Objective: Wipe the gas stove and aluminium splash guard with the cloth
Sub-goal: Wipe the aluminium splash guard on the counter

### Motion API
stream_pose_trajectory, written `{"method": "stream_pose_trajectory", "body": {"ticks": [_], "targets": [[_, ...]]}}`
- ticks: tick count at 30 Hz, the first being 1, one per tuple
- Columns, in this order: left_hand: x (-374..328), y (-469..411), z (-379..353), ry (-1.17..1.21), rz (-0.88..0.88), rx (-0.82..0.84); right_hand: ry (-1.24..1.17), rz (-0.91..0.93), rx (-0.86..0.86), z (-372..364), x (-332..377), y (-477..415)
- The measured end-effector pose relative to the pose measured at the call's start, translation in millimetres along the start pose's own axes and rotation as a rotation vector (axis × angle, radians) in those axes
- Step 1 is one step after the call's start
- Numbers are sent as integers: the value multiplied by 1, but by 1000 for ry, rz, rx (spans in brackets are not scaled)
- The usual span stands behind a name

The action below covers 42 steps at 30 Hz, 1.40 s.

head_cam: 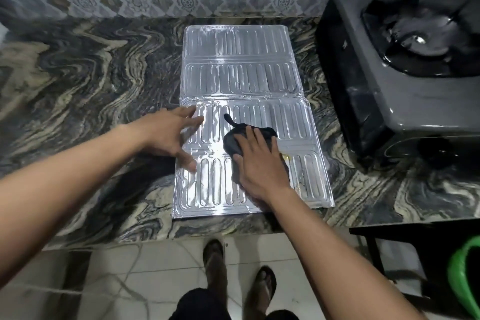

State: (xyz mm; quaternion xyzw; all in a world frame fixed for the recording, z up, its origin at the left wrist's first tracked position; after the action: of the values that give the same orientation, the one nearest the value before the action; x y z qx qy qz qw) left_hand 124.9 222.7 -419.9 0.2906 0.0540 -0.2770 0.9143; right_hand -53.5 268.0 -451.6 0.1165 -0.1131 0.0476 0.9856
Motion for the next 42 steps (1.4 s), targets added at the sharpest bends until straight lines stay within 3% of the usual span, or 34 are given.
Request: {"method": "stream_pose_trajectory", "body": {"ticks": [6, 15, 20, 26, 31, 42], "targets": [[-1, 1, -13, -46, 28, 10, 8, 48, 50, -1, -7, -3], [-6, 4, -13, -112, 13, 23, -37, -246, -39, 14, -99, 25], [0, 2, -16, -111, -6, 5, -36, -316, -74, 4, -96, 68], [6, -1, -13, -30, -76, 8, -46, -339, -97, 5, -99, 67], [11, -7, -14, -105, -106, 26, -20, -425, -147, 4, -84, 64], [18, -8, -13, -90, -102, -3, -11, 35, 6, -39, 100, 79]]}}
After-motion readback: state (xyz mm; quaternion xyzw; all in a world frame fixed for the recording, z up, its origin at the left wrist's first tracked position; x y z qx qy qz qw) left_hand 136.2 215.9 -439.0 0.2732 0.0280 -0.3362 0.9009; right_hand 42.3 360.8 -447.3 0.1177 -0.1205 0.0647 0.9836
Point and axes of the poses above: each hand's wrist, its own y-axis away from the middle knuckle, its own z-axis out of the back of the hand, x = y × z, the point moved 10 cm from there along -y, towards the middle knuckle, and after that the axes turned 15 degrees about -z, right-handed, at the moved point
